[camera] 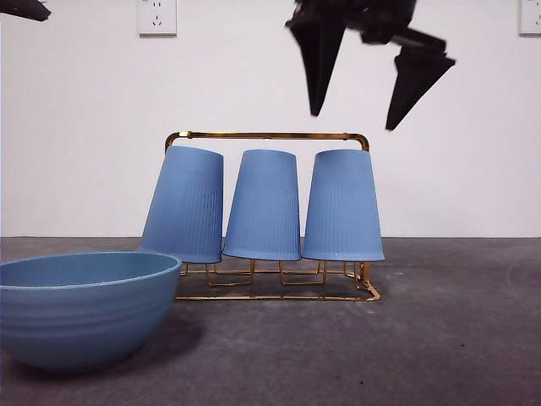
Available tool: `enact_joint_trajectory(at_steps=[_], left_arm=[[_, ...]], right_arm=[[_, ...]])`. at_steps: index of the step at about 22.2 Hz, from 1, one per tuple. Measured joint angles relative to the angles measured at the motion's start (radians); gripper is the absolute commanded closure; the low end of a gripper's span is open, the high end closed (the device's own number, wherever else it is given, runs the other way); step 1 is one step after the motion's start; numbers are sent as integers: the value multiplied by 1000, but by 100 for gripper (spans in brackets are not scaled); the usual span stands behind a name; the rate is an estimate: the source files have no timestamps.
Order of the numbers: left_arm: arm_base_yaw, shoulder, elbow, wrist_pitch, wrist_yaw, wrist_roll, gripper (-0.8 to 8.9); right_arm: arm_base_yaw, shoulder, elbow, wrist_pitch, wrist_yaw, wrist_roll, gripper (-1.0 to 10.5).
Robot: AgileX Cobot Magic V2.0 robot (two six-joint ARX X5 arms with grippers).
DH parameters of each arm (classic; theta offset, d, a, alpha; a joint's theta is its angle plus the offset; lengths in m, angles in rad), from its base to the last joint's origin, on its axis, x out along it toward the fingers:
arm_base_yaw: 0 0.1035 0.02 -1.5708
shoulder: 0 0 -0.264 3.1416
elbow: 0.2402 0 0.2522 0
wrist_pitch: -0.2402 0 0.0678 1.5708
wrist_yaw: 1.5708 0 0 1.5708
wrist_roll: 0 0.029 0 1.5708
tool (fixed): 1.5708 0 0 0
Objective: Right arm lift cup from the cupboard, then place it on the right of the bowl
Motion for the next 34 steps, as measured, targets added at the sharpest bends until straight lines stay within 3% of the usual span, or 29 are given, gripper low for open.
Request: enact_joint_trajectory(at_steps=[12, 22, 34], left_arm=[[0, -12, 0, -14, -1, 0, 252], [0, -16, 0, -15, -1, 0, 252], [0, -21, 0, -16, -1, 0, 252]], right_arm=[[3, 165, 68, -29, 34, 0, 447], [3, 190, 69, -44, 30, 5, 740], [2, 101, 101, -87, 53, 12, 743]])
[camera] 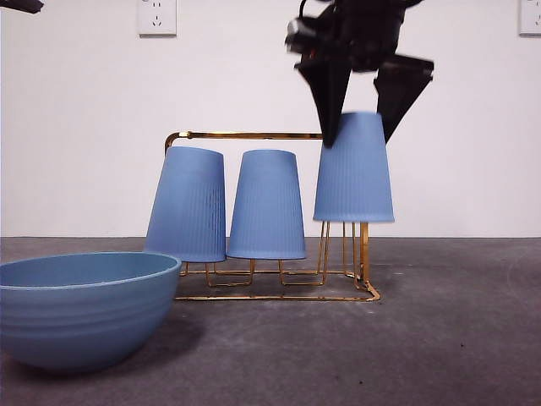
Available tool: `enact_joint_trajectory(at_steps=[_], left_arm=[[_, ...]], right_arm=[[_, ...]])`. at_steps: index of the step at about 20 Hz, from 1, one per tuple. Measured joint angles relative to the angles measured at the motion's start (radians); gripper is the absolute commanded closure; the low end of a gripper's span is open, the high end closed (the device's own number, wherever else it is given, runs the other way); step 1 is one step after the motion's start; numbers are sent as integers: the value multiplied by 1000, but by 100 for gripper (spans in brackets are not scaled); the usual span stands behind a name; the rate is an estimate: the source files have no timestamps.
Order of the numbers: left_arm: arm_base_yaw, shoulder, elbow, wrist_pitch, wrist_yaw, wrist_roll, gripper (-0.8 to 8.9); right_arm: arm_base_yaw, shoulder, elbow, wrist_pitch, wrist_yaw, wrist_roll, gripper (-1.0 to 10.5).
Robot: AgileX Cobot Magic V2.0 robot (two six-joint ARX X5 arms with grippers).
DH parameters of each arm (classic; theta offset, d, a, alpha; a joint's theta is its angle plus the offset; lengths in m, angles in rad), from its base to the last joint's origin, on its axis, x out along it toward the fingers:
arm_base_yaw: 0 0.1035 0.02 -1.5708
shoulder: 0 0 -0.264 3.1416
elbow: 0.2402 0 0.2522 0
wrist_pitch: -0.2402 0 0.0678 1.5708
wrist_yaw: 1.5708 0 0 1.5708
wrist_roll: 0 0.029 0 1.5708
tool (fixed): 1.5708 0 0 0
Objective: Right arm lift cup from the cupboard, then place it on the right of the bowl
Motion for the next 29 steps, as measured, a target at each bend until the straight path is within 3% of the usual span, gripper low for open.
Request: enact_joint_trajectory(at_steps=[19, 22, 29], left_arm=[[0, 45, 0, 1, -2, 0, 252], [0, 50, 0, 1, -2, 0, 252], [0, 74, 0, 12, -29, -1, 252]], right_arm=[[115, -294, -23, -14, 53, 0, 744], [129, -365, -134, 7, 58, 0, 743], [149, -644, -562, 274, 29, 0, 743]])
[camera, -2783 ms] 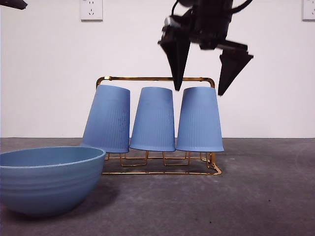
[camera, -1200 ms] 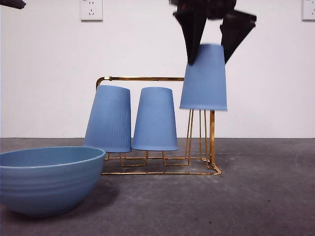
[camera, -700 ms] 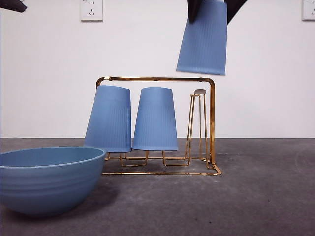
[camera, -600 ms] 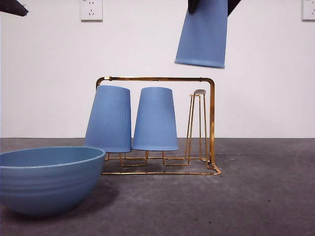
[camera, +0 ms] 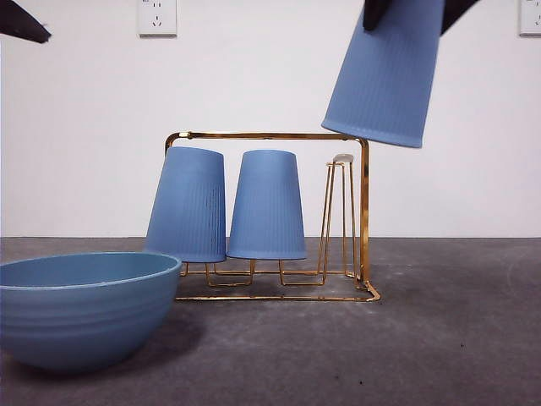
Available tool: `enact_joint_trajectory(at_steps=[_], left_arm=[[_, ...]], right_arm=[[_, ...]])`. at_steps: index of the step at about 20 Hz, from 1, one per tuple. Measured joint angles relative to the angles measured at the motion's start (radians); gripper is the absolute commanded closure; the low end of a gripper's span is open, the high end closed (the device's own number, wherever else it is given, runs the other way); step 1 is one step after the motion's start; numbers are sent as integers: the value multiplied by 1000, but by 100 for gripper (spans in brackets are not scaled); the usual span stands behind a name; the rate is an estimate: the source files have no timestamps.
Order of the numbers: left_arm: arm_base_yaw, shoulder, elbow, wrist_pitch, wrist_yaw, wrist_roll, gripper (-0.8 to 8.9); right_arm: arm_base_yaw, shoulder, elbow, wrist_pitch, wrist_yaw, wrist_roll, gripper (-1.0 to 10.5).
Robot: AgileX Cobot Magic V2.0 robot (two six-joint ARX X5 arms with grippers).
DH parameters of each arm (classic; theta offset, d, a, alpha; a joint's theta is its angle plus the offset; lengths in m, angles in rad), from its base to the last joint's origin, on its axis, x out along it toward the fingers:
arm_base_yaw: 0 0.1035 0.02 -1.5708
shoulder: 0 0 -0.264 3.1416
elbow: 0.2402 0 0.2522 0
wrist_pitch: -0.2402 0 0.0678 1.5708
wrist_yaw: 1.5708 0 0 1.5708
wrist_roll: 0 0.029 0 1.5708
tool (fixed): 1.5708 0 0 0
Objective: Right arm lift cup from the cupboard, then place it on the right of the bowl
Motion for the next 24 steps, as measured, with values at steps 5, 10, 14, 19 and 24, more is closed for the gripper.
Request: enact_joint_trajectory(at_steps=[5, 10, 14, 19, 24], left_arm=[[0, 93, 0, 9, -1, -58, 252], [0, 206, 0, 29, -1, -78, 252], [-1, 301, 0, 115, 95, -169, 252], [-3, 447, 0, 212, 307, -303, 252], [-3, 560, 0, 394, 502, -468, 253]], right_arm=[[0, -191, -296, 258, -90, 5, 743], [0, -294, -566, 552, -272, 101, 744], [0, -295, -734, 802, -391, 216, 744], [-1, -295, -854, 1067, -455, 352, 744], [-2, -295, -932, 1274, -470, 465, 744]])
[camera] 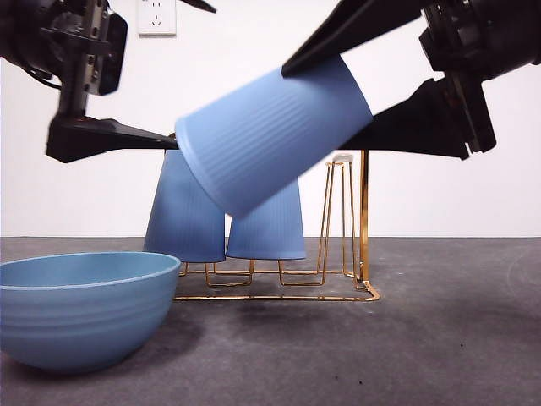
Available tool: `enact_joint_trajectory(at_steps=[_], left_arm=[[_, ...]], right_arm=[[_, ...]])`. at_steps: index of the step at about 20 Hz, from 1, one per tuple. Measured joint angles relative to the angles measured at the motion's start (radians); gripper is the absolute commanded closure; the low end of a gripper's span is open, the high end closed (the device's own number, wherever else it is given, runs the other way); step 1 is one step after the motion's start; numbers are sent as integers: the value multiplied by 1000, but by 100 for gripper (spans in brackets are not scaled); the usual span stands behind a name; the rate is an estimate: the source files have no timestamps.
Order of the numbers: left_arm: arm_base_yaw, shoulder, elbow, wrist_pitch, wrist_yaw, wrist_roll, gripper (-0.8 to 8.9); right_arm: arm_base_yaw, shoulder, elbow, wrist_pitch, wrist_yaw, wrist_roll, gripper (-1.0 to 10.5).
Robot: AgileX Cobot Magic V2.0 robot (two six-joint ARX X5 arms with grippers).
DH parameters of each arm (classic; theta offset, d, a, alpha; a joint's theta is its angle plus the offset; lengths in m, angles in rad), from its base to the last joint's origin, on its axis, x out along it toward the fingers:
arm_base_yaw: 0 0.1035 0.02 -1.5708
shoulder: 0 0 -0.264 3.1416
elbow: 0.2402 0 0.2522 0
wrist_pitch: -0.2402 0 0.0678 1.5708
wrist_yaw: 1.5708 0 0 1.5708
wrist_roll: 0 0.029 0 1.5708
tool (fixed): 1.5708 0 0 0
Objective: Right arm lift cup from the cupboard, then place it on the right of the bowl
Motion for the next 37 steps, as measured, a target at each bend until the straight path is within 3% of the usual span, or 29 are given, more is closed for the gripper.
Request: enact_joint_trajectory(at_steps=[7, 9, 14, 19, 22, 23, 27, 32, 37], left_arm=[[-13, 66, 0, 122, 103, -164, 266], [-22, 66, 0, 123, 106, -176, 365], [-24, 66, 0, 120, 109, -183, 776], [-18, 67, 6, 134, 151, -159, 808], [-20, 67, 6, 132, 159, -159, 808], [-24, 67, 6, 124, 150, -164, 808], [-28, 67, 6, 116, 132, -184, 806], [-64, 67, 8, 113, 9, -217, 804], [-166, 97, 106, 39, -130, -217, 804]], right_arm=[[0, 85, -2, 151, -38, 80, 744], [0, 134, -2, 208, -56, 106, 744], [0, 172, -2, 278, -82, 138, 744], [1, 171, -3, 279, -117, 153, 733], [2, 170, -4, 268, -116, 151, 469], [2, 170, -4, 246, -88, 150, 424], [-33, 112, -4, 122, -43, 129, 422], [-92, -122, -4, -246, 137, 60, 422], [-92, -386, -3, -556, 227, 35, 423]])
